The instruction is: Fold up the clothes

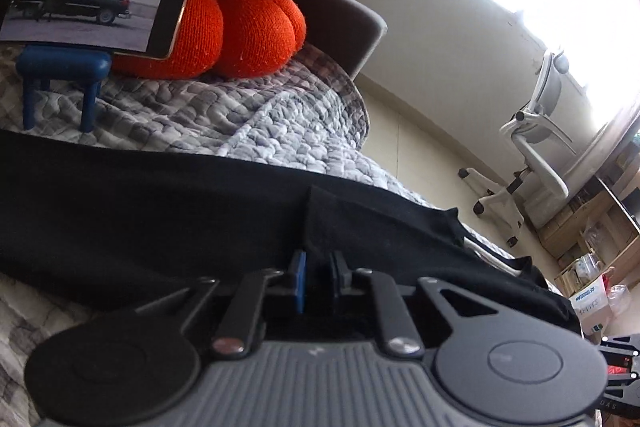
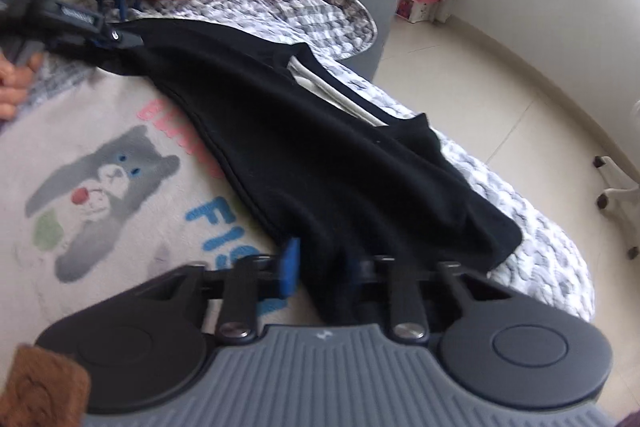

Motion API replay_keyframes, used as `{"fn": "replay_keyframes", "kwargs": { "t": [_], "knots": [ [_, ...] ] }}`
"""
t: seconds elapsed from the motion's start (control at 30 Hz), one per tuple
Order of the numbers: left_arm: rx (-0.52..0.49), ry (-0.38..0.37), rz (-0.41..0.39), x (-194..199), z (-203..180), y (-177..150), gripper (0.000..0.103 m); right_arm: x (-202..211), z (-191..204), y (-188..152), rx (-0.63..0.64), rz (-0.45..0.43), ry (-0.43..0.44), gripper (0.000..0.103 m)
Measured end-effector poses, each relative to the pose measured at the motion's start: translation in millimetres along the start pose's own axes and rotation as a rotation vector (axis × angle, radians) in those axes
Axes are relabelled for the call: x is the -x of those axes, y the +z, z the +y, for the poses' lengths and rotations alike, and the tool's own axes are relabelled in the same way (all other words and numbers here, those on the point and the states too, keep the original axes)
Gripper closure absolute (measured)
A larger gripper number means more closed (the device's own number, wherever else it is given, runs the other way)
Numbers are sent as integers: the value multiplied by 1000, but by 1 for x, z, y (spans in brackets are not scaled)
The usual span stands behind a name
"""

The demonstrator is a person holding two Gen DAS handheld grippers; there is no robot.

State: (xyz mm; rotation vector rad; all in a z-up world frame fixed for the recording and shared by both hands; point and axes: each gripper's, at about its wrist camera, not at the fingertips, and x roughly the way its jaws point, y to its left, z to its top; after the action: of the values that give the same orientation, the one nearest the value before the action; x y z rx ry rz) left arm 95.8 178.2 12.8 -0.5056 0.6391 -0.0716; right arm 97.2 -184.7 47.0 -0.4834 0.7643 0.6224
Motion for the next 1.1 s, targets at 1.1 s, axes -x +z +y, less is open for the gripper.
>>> {"fn": "replay_keyframes", "kwargs": {
  "t": [1.1],
  "knots": [
    [126, -37, 9, -1, 26, 10, 90, 38, -18, -26, -170, 40, 119, 67]
  ]
}}
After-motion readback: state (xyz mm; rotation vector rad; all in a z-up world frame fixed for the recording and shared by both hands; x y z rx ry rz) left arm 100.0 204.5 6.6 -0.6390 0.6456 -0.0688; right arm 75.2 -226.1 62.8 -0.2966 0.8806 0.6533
